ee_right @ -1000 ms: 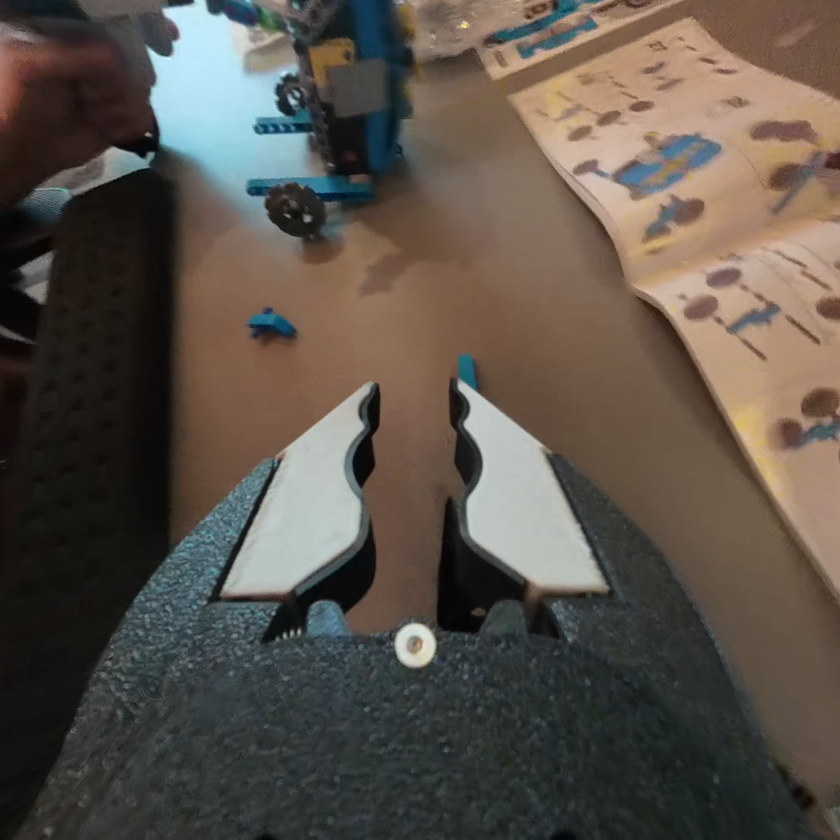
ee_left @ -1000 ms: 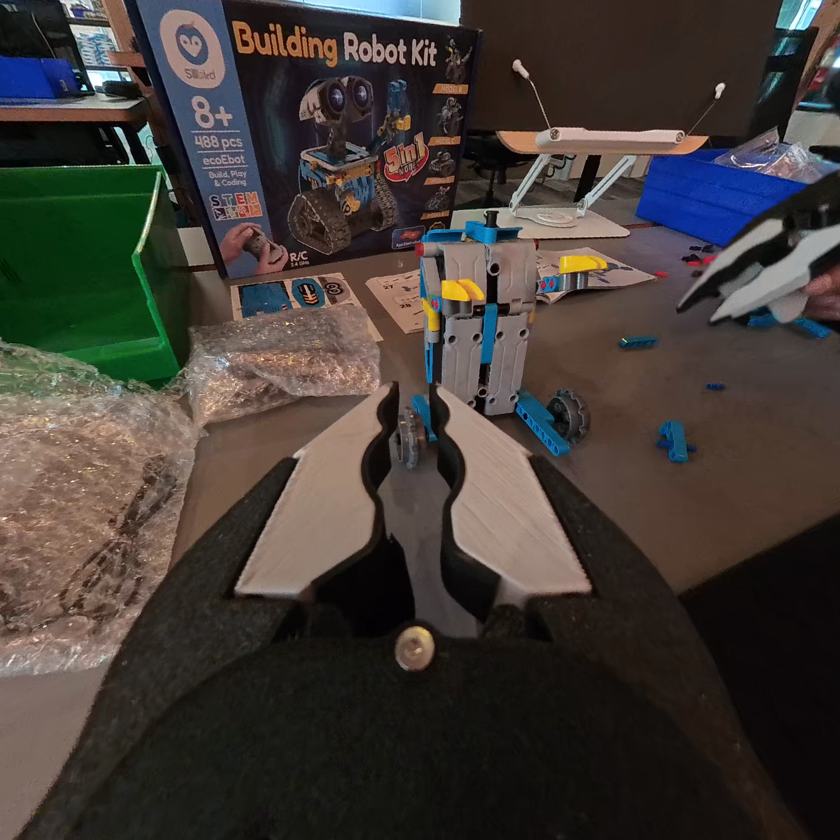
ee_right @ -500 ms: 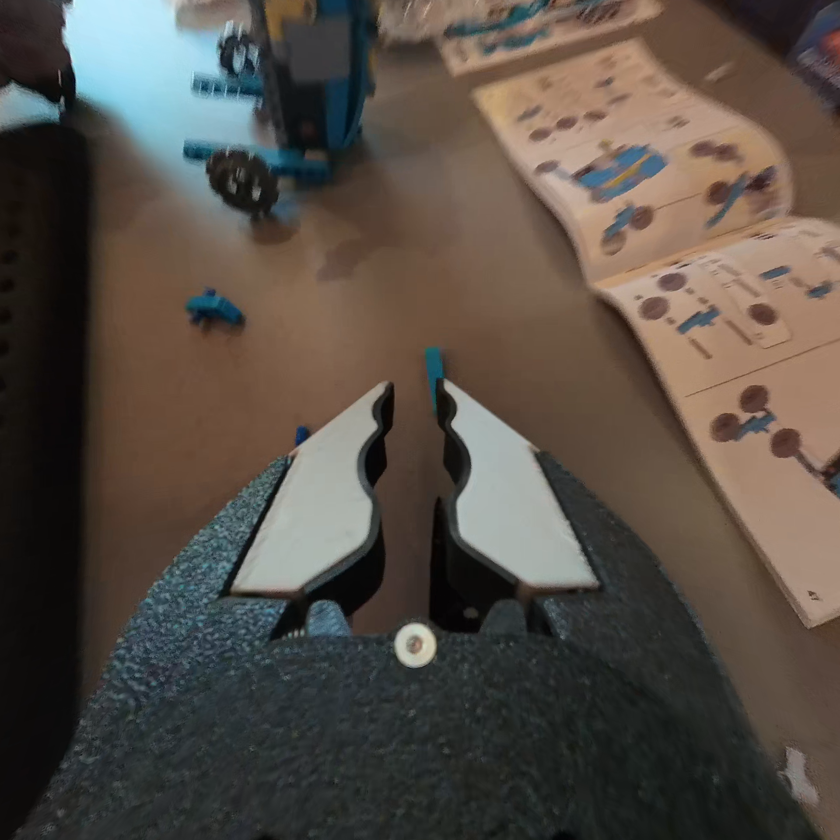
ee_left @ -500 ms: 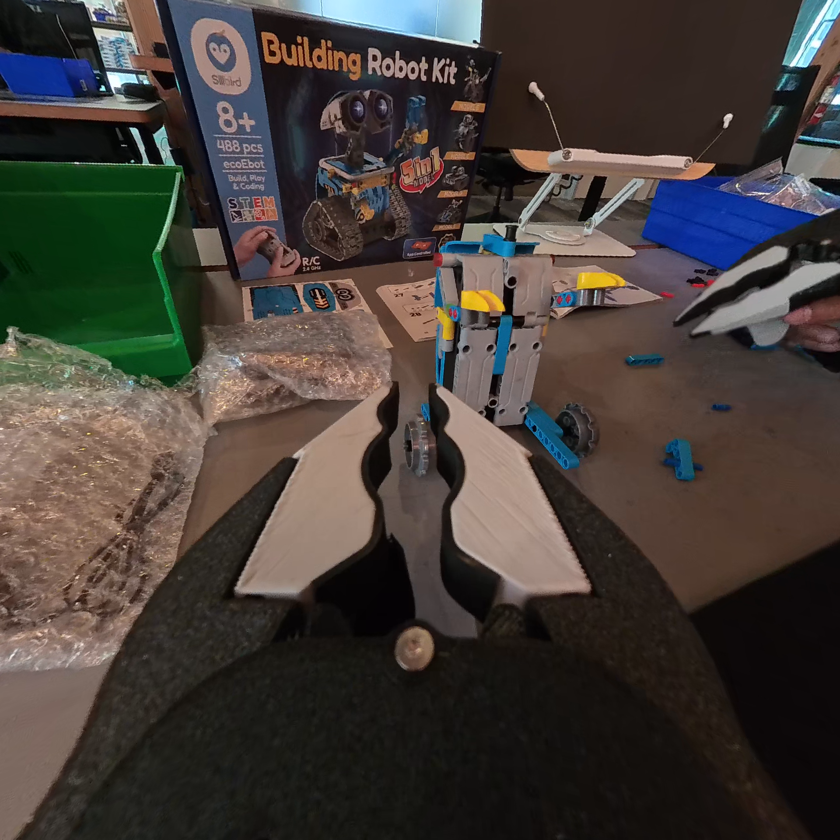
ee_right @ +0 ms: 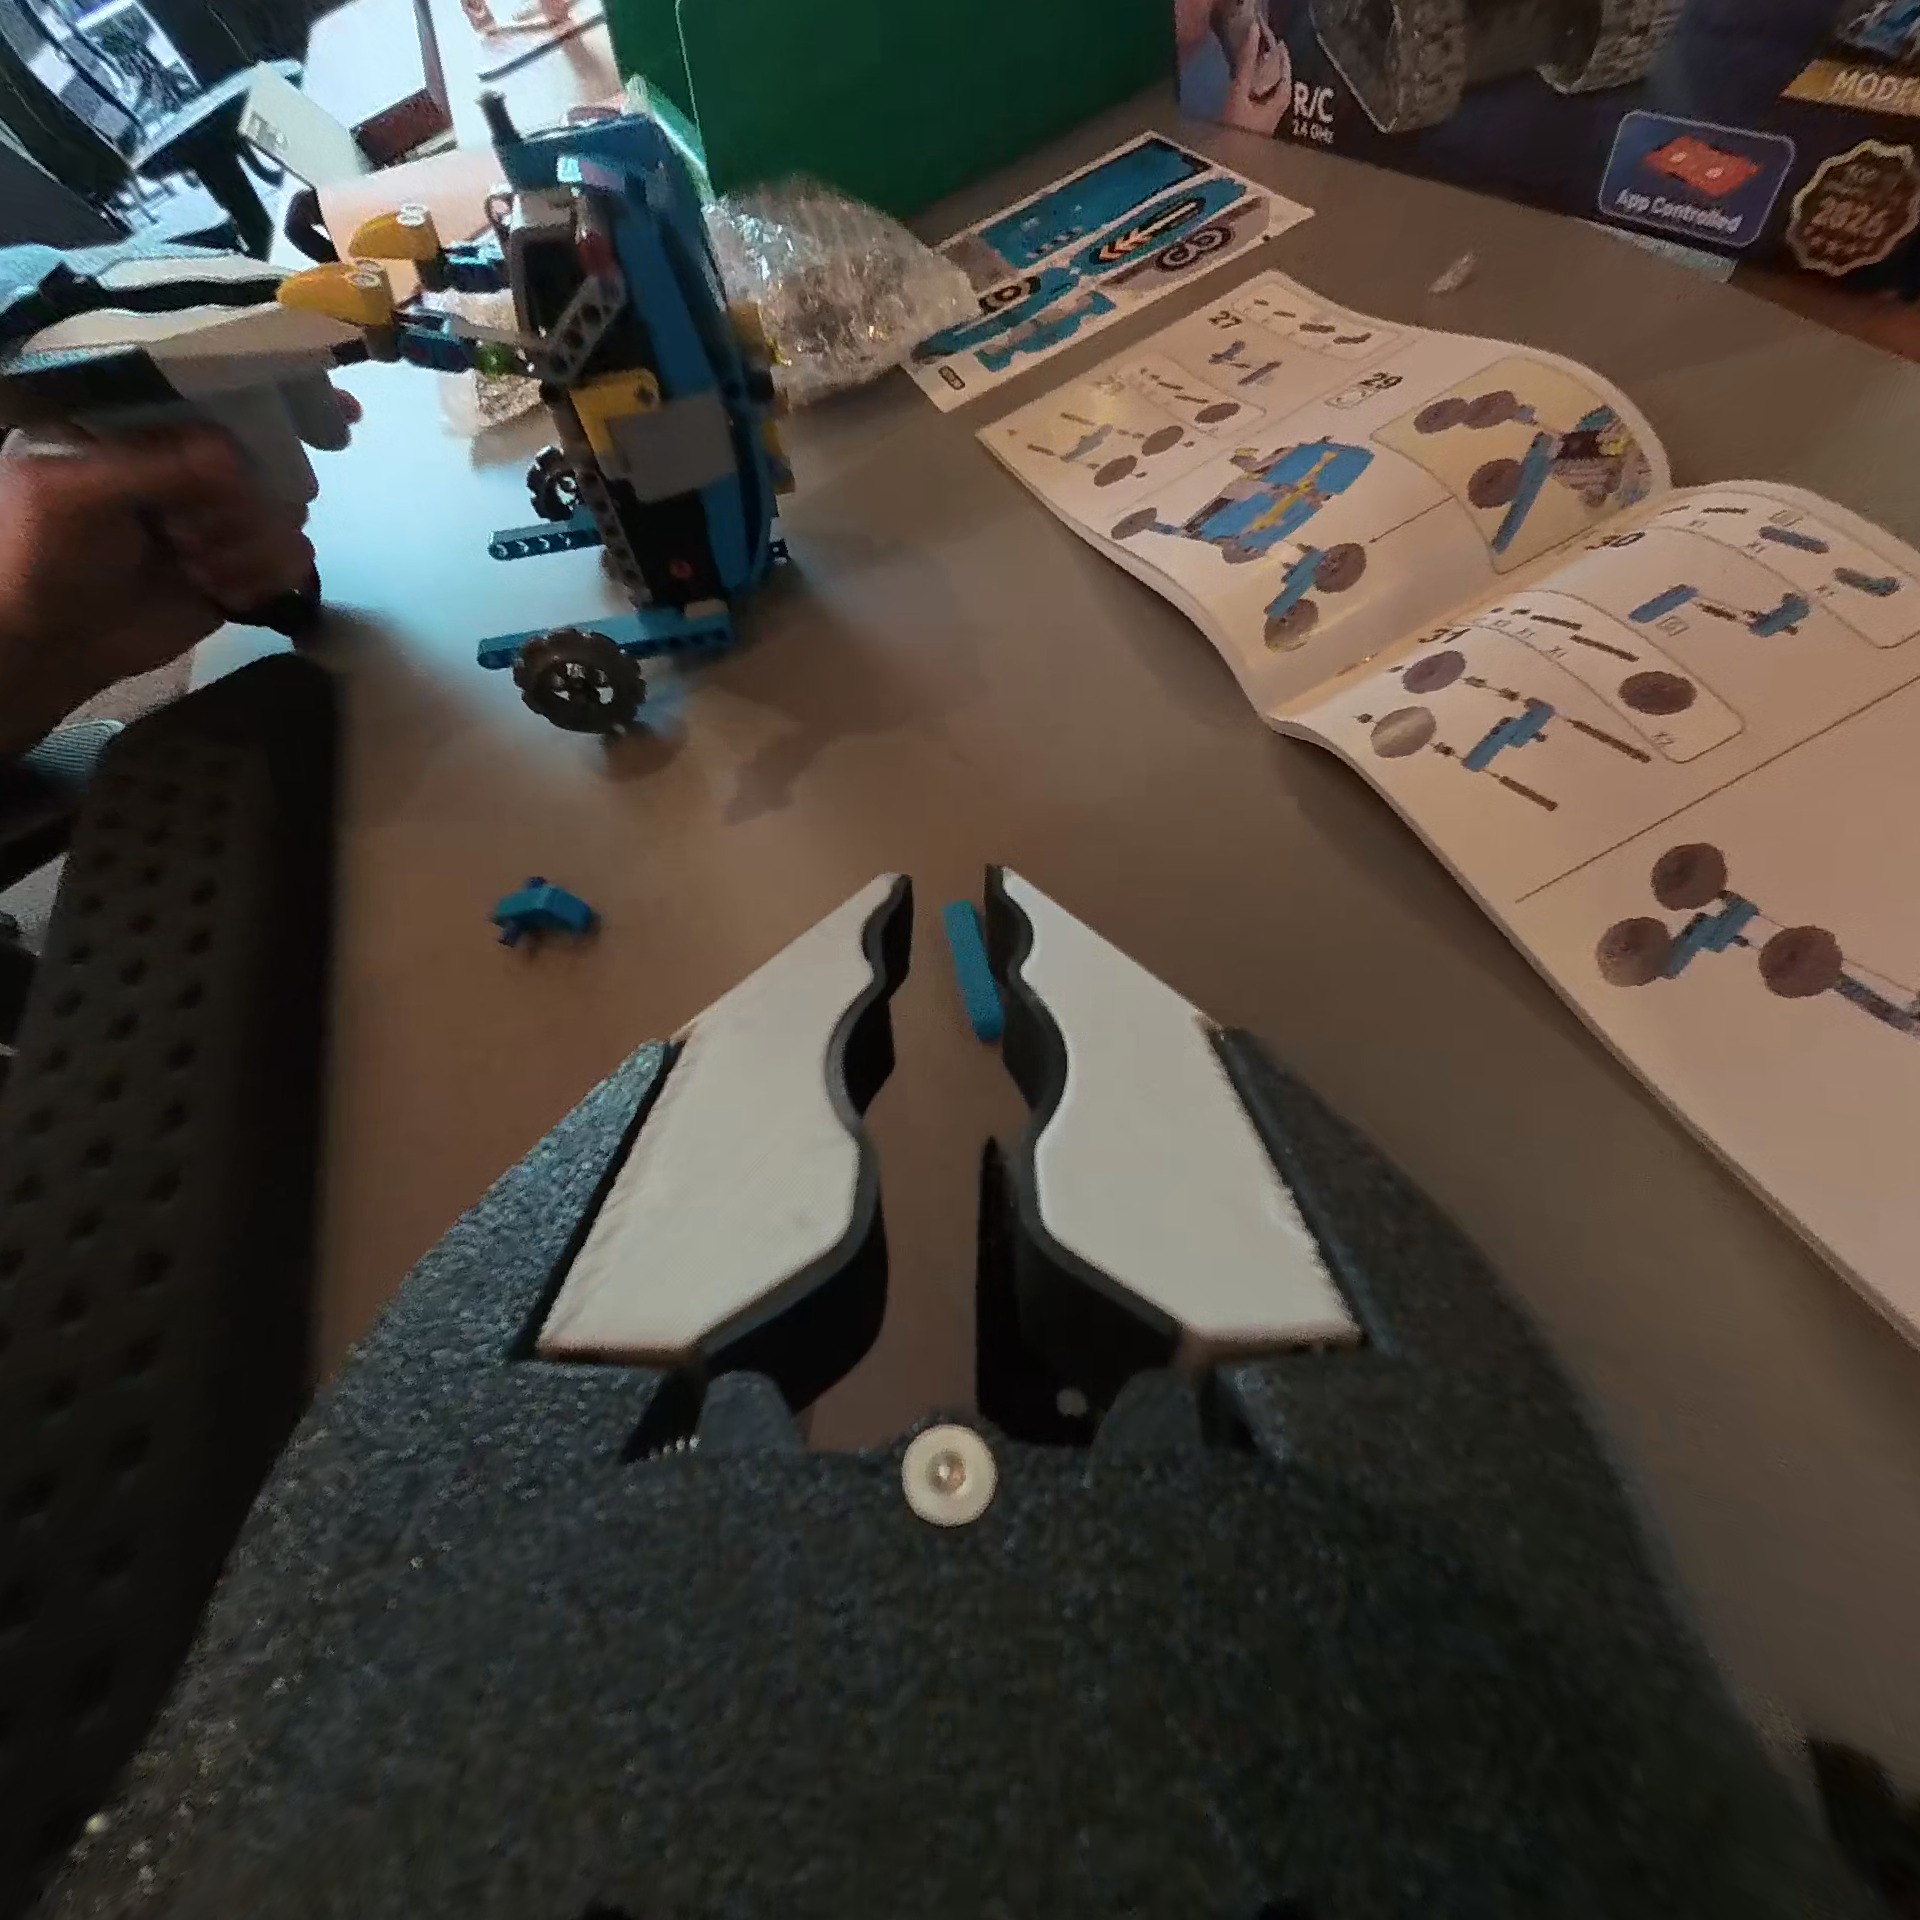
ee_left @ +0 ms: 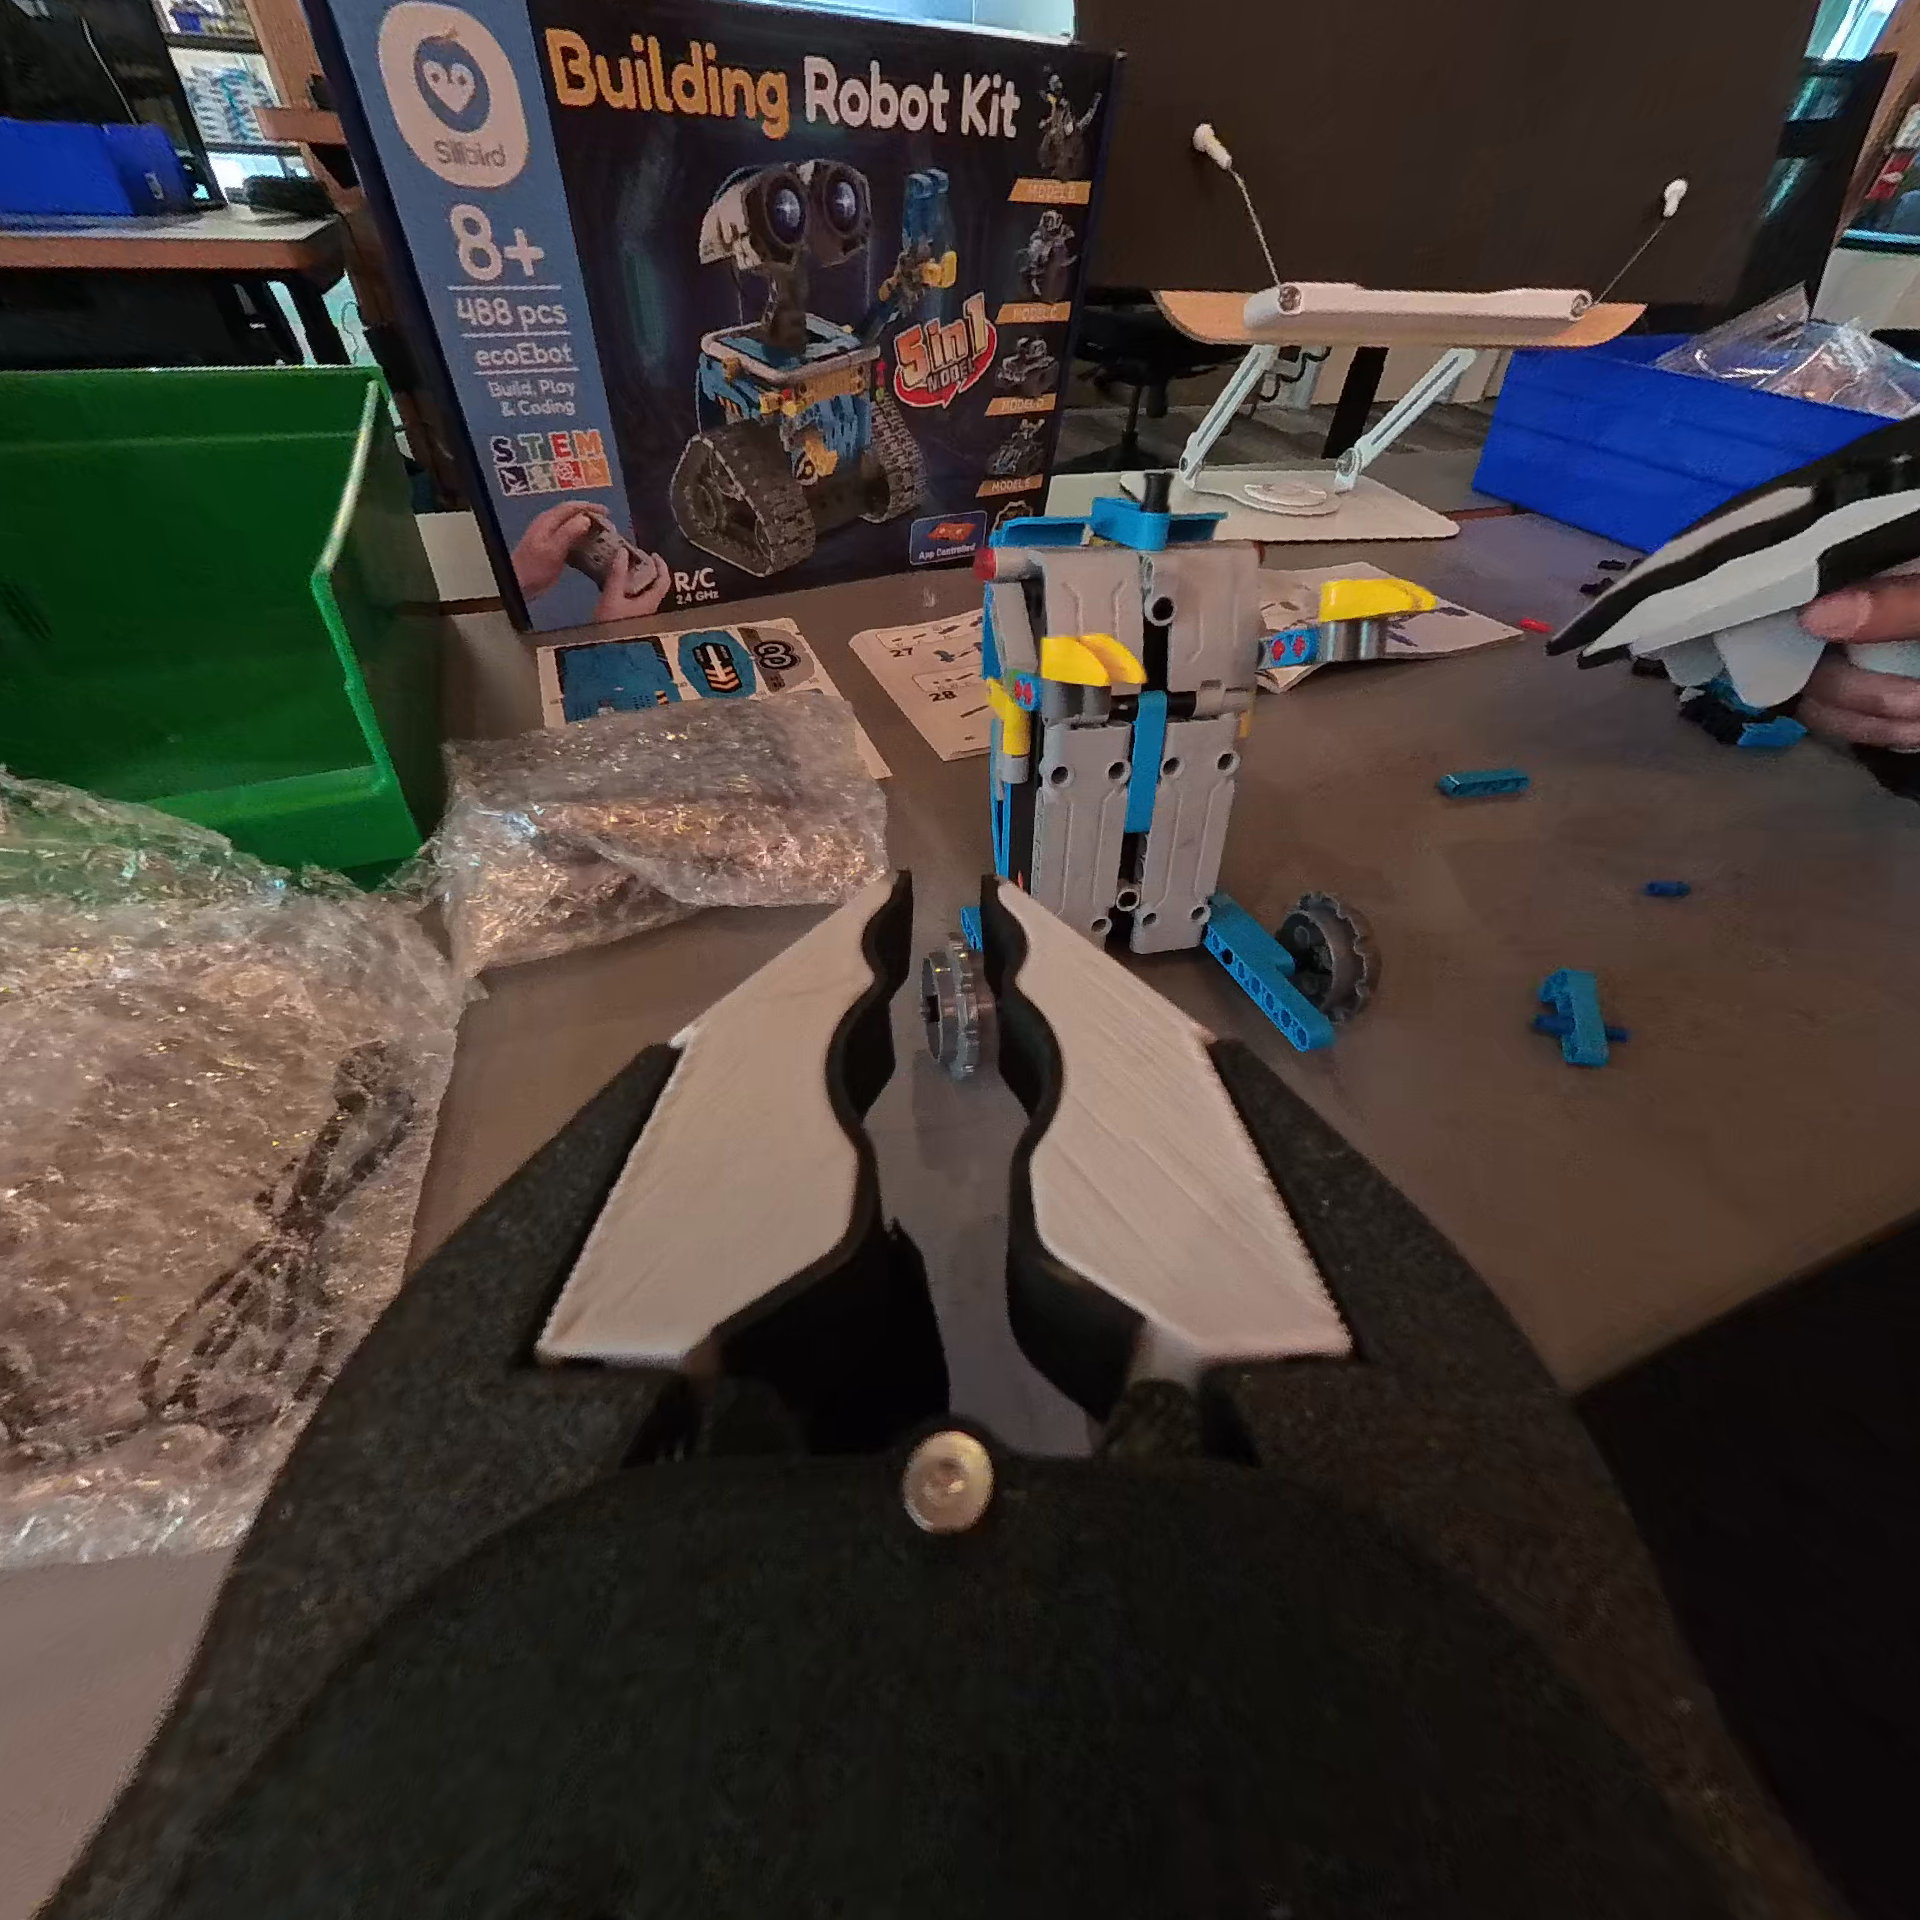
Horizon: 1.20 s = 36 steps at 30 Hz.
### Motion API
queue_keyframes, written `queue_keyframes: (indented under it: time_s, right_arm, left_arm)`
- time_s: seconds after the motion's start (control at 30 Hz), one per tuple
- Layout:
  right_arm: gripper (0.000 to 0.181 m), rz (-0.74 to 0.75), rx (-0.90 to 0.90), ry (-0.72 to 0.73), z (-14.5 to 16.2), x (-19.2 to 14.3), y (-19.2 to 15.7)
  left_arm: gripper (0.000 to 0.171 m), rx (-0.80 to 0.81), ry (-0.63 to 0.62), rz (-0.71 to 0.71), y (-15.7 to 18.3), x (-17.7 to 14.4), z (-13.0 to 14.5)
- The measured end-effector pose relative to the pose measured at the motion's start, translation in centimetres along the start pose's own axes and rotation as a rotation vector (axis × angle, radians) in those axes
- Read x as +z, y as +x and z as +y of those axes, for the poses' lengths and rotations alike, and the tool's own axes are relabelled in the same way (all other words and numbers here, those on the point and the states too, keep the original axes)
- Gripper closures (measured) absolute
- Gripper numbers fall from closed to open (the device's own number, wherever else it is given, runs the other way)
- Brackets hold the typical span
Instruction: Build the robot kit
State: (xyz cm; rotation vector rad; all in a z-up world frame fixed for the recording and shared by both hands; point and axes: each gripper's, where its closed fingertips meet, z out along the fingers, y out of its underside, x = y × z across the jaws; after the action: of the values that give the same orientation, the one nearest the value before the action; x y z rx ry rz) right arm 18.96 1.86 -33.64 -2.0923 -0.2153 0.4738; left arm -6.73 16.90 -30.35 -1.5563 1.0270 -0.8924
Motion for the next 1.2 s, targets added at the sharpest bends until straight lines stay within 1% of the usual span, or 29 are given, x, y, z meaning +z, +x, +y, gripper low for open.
queue_keyframes:
  time_s: [0.17,0.27,0.33,0.37,0.47,0.57,0.7,0.83,0.97,1.03,1.2]
  right_arm:
    - [0.169,0.009,-0.011,-0.057,1.1,0.1,0.3]
    - [0.163,-0.11,-0.081,-0.115,1.7,-0.3,-2.0]
    - [0.162,-0.152,-0.186,-0.102,1.4,-1.0,-3.4]
    - [0.163,-0.156,-0.21,-0.088,1.1,-1.3,-3.8]
    - [0.161,-0.205,-0.179,-0.106,1.2,-1.6,-4.9]
    - [0.159,-0.194,-0.192,-0.144,1.8,-1.1,-5.6]
    - [0.159,-0.148,-0.206,-0.196,2.6,-0.1,-5.8]
    - [0.159,-0.018,-0.187,-0.193,2.4,0.5,-3.9]
    - [0.162,0.292,-0.279,-0.158,1.0,-0.6,0.4]
    - [0.162,0.323,-0.298,-0.113,0.2,-0.9,0.5]
    - [0.162,0.285,-0.261,-0.014,-1.0,-0.8,-0.3]
  left_arm:
    - [0.159,-0.004,-0.001,0.003,0.0,0.0,0.0]
    - [0.159,0.003,-0.006,0.005,0.1,0.1,0.1]
    - [0.159,0.004,-0.006,0.006,0.1,0.1,0.1]
    - [0.159,0.003,-0.006,0.006,0.1,0.1,0.1]
    - [0.159,-0.002,-0.007,0.006,0.0,0.1,0.1]
    - [0.159,0.004,-0.004,-0.007,-0.2,-0.1,0.1]
    - [0.159,0.012,-0.011,-0.024,-0.4,-0.2,0.2]
    - [0.159,0.01,-0.026,-0.031,-0.5,-0.1,0.4]
    - [0.159,-0.01,-0.038,-0.028,-0.7,0.1,0.6]
    - [0.159,-0.025,-0.041,-0.023,-0.8,0.1,0.7]
    - [0.159,-0.053,-0.064,-0.02,-1.0,0.4,1.0]
